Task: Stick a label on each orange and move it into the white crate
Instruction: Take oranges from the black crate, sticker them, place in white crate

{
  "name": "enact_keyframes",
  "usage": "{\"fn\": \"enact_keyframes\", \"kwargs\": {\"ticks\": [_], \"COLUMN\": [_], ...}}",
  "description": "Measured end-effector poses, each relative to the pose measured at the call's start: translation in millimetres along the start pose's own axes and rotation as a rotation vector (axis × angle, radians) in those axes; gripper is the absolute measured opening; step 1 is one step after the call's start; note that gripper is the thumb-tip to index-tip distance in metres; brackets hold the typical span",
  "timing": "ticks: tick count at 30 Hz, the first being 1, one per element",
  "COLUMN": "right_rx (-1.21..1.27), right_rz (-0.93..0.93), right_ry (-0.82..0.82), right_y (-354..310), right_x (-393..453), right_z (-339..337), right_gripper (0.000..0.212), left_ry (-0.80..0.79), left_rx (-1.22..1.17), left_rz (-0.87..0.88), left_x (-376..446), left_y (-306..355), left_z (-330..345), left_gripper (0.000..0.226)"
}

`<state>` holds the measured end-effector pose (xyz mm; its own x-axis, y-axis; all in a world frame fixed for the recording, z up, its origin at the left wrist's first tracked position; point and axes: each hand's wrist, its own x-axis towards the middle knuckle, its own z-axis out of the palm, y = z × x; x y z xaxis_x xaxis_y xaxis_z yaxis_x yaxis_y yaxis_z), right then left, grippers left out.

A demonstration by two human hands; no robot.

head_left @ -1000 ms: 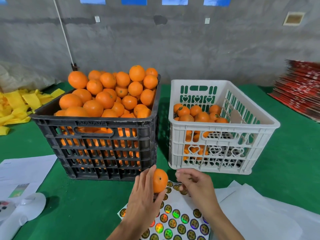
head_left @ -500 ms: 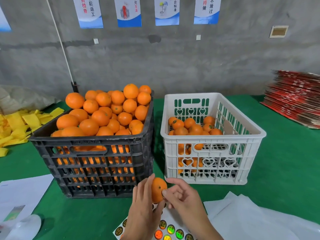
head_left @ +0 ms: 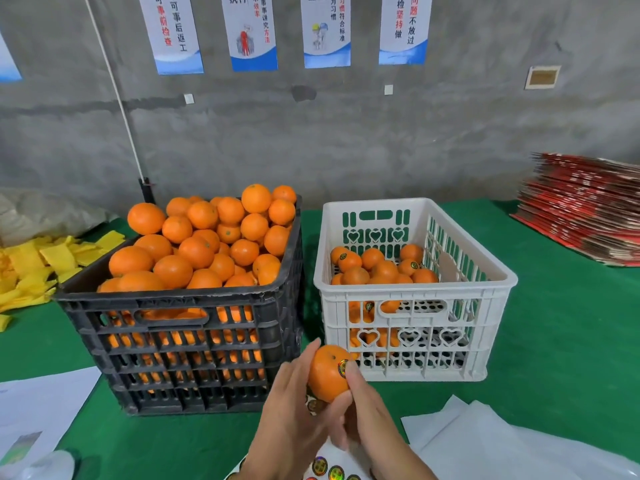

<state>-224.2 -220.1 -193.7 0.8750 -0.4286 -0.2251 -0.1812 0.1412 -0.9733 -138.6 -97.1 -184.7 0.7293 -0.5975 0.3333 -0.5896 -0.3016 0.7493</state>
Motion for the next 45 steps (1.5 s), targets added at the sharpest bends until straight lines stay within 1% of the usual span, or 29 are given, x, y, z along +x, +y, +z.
{"fn": "enact_keyframes", "kwargs": {"ticks": [2, 3, 5, 6, 7, 8, 9, 11, 12, 14, 16, 18, 20, 21, 23, 25, 28, 30, 32, 34, 35, 37, 40, 42, 45], "right_rx": [0.048, 0.034, -0.008, -0.022, -0.038, -0.088, -0.188, -0.422, -0.512, -0.610, -0.632, -0.669, -0.716, -0.739, -0.778, -0.799, -0.811, -0.809, -0.838, -0.870, -0.825, -0.648, -0.480, -0.456, -0.496], "right_rz": [-0.028, -0.074, -0.234, -0.323, -0.407, -0.483, -0.547, -0.618, -0.615, -0.568, -0.566, -0.615, -0.651, -0.668, -0.694, -0.707, -0.711, -0.722, -0.762, -0.856, -0.920, -1.025, -1.103, -1.093, -0.978], "right_ry": [0.065, 0.097, 0.154, 0.197, 0.252, 0.310, 0.375, 0.498, 0.539, 0.602, 0.661, 0.652, 0.616, 0.607, 0.593, 0.593, 0.609, 0.619, 0.603, 0.546, 0.496, 0.402, 0.398, 0.373, 0.241], "right_y": [-18.3, -33.8, -66.9, -84.2, -102.8, -120.2, -136.0, -162.3, -172.0, -183.9, -186.0, -182.8, -178.0, -175.7, -172.1, -170.0, -169.4, -169.1, -169.7, -168.5, -166.6, -161.0, -142.2, -119.8, -70.4], "right_x": [-0.2, -0.1, 3.6, 6.1, 9.1, 13.6, 19.4, 36.6, 47.2, 67.9, 86.7, 97.0, 101.8, 103.7, 107.9, 110.7, 115.0, 112.2, 104.0, 90.0, 80.4, 59.3, 31.7, 19.2, 8.3], "right_z": [0.2, -0.5, -6.3, -10.1, -14.3, -19.5, -24.6, -34.9, -38.3, -43.9, -48.2, -47.6, -44.9, -43.8, -42.4, -42.1, -44.5, -44.2, -39.3, -26.5, -17.0, 5.4, 29.9, 31.4, 16.4], "right_gripper": [0.075, 0.069, 0.070, 0.067, 0.058, 0.050, 0.049, 0.057, 0.059, 0.058, 0.047, 0.041, 0.044, 0.044, 0.043, 0.041, 0.038, 0.036, 0.036, 0.039, 0.042, 0.048, 0.050, 0.050, 0.051], "left_ry": [-0.024, -0.023, -0.014, -0.009, 0.003, 0.027, 0.061, 0.157, 0.204, 0.232, 0.175, 0.131, 0.053, -0.005, -0.100, -0.131, -0.057, 0.094, 0.280, 0.369, 0.378, 0.374, 0.339, 0.308, 0.209], "left_rx": [0.035, 0.044, 0.019, -0.001, -0.014, -0.022, -0.027, 0.017, 0.076, 0.241, 0.429, 0.626, 0.808, 0.858, 0.908, 0.941, 0.921, 0.852, 0.658, 0.470, 0.396, 0.304, 0.271, 0.237, 0.180], "left_rz": [-0.024, 0.011, 0.180, 0.251, 0.289, 0.301, 0.306, 0.334, 0.332, 0.240, 0.072, -0.139, -0.357, -0.428, -0.471, -0.444, -0.377, -0.244, -0.052, 0.125, 0.209, 0.349, 0.508, 0.532, 0.460], "left_x": [11.8, 17.8, 30.0, 36.4, 43.8, 52.8, 63.4, 91.2, 107.4, 142.1, 176.3, 205.4, 225.1, 230.8, 238.0, 244.6, 246.8, 239.1, 225.8, 206.0, 193.9, 164.1, 116.5, 87.0, 45.9], "left_y": [20.0, 30.5, 50.1, 59.9, 68.4, 74.9, 79.5, 82.3, 80.1, 70.5, 53.1, 29.1, -0.7, -16.5, -41.6, -55.7, -50.6, -30.7, -2.4, 27.1, 38.8, 56.5, 63.6, 56.1, 28.4], "left_z": [-7.7, -13.1, -27.3, -37.3, -49.4, -62.3, -75.0, -99.7, -111.6, -135.8, -157.9, -178.1, -194.8, -200.6, -208.6, -213.8, -211.4, -206.1, -197.5, -182.5, -171.9, -145.9, -103.1, -81.5, -56.3], "left_gripper": [0.091, 0.091, 0.081, 0.073, 0.065, 0.059, 0.054, 0.046, 0.042, 0.038, 0.045, 0.055, 0.063, 0.068, 0.083, 0.093, 0.091, 0.085, 0.077, 0.071, 0.071, 0.073, 0.074, 0.075, 0.077]}}
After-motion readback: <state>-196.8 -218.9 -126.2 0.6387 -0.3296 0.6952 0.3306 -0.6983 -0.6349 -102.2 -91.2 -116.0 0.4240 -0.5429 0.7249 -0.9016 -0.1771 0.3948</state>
